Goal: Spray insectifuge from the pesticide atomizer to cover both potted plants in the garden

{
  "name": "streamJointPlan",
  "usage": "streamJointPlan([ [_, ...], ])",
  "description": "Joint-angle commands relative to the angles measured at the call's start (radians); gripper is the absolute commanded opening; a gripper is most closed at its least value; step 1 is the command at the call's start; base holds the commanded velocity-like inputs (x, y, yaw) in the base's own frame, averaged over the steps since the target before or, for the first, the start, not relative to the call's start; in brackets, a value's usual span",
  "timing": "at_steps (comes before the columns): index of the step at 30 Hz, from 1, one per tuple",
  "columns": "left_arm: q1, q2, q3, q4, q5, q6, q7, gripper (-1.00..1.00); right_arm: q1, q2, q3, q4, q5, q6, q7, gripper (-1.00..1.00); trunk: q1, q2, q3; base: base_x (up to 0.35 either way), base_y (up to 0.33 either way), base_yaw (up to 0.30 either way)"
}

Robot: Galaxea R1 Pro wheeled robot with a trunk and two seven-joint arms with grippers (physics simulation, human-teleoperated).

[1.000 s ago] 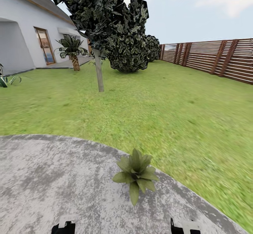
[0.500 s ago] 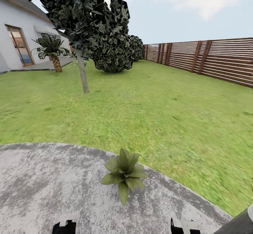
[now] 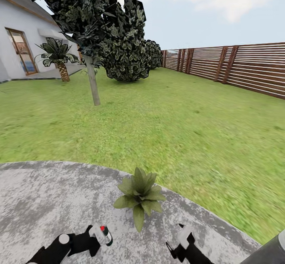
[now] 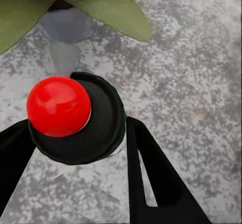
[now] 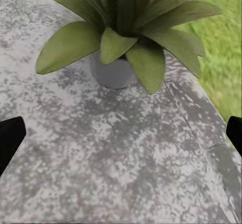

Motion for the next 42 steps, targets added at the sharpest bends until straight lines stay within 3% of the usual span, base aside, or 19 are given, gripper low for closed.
streamJointPlan([
  [1,-0.003,0.008,0.001,-0.022,-0.029,-0.003,-0.046,-1.00,-0.001,-0.004,0.002,-0.048,0.004,0.060,0.098,1.00,0.000,0.000,-0.001,0.000,0.000,0.000],
  [3,-0.010,0.021,0.001,-0.057,-0.063,0.025,-0.110,-1.00,-0.003,-0.014,0.001,-0.149,0.005,0.147,0.264,1.00,0.000,0.000,-0.001,0.000,0.000,0.000],
  [5,-0.018,0.023,0.000,-0.072,-0.111,0.064,-0.149,-1.00,-0.005,-0.016,0.001,-0.199,0.004,0.166,0.340,1.00,0.000,0.000,-0.001,0.000,0.000,0.000],
  [8,-0.029,0.021,0.002,-0.085,-0.195,0.095,-0.197,-1.00,-0.006,-0.015,0.001,-0.234,0.002,0.200,0.389,1.00,0.000,0.000,-0.001,0.000,0.000,0.000],
  [10,-0.031,0.017,0.002,-0.093,-0.222,0.102,-0.210,-1.00,-0.007,-0.014,0.002,-0.247,0.001,0.232,0.408,1.00,0.000,0.000,-0.001,0.000,0.000,0.000],
  [13,-0.032,0.009,-0.002,-0.099,-0.250,0.122,-0.219,-1.00,-0.012,-0.007,0.007,-0.294,0.002,0.284,0.507,1.00,0.000,0.000,-0.001,0.000,0.000,0.000],
  [14,-0.032,0.007,-0.002,-0.100,-0.262,0.128,-0.222,-1.00,-0.013,-0.006,0.007,-0.308,0.002,0.290,0.542,-1.00,0.000,0.000,-0.001,0.000,0.000,0.000],
  [16,-0.033,0.004,-0.002,-0.101,-0.299,0.136,-0.235,-1.00,-0.014,-0.005,0.008,-0.341,0.001,0.297,0.609,-1.00,0.000,0.000,-0.001,0.000,0.000,0.000],
  [19,-0.033,-0.010,-0.002,-0.102,-0.342,0.141,-0.251,-1.00,-0.015,-0.004,0.009,-0.359,0.001,0.300,0.642,-1.00,0.000,0.000,-0.001,0.000,0.000,0.000],
  [25,-0.034,-0.087,-0.001,-0.102,-0.436,0.146,-0.255,-1.00,-0.015,0.045,0.010,-0.406,0.003,0.300,0.741,-1.00,0.000,0.000,-0.001,0.000,0.000,0.000],
  [30,-0.044,-0.148,-0.001,-0.103,-0.489,0.187,-0.255,-1.00,-0.015,0.070,0.012,-0.430,0.003,0.301,0.757,-1.00,0.000,0.000,-0.001,0.000,0.000,0.000],
  [39,-0.046,-0.212,-0.007,-0.179,-0.506,0.207,-0.258,-1.00,-0.015,0.074,0.014,-0.430,0.003,0.301,0.758,-1.00,0.000,0.000,-0.001,0.000,0.000,0.000],
  [42,-0.046,-0.221,-0.054,-0.186,-0.505,0.209,-0.258,-1.00,-0.015,0.074,0.014,-0.431,0.003,0.301,0.758,-1.00,0.000,0.000,-0.001,0.000,0.000,0.000],
])
